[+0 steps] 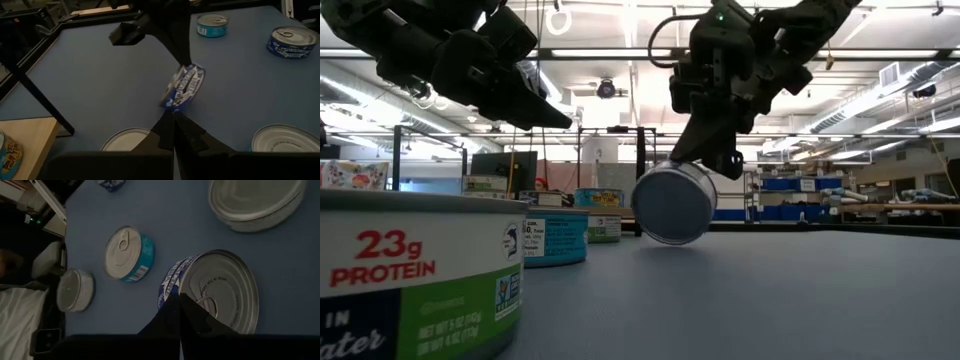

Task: Stack canned seafood by type on shelf
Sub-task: Stack the blue tuna can on top of the blue tuna can on the shelf

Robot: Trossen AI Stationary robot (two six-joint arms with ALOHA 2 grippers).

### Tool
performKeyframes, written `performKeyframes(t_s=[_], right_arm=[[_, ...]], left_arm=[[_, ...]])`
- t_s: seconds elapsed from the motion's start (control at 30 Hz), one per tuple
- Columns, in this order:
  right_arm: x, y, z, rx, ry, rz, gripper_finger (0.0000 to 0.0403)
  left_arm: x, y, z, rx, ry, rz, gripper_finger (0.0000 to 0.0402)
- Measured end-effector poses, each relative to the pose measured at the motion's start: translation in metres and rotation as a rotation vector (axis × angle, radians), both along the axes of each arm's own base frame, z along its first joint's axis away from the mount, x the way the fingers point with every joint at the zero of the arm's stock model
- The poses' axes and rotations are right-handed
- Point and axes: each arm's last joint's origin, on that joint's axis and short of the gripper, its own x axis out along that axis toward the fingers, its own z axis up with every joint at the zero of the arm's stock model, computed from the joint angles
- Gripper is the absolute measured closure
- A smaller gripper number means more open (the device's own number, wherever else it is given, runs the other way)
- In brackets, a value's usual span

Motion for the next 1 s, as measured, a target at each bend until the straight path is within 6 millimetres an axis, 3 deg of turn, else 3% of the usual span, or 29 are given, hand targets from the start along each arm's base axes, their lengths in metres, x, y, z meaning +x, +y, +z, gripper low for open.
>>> performKeyframes(t_s=[0.53,1.0], right_arm=[[-0.007,-0.028,-0.002,-0.088,0.02,-0.023,0.0392],[-0.002,-0.03,0.005,-0.138,0.013,-0.024,0.0251]], left_arm=[[0.0,0.0,-0.001,0.0,0.006,0.0,0.0396],[0.002,-0.001,-0.002,-0.03,-0.001,-0.009,0.0397]])
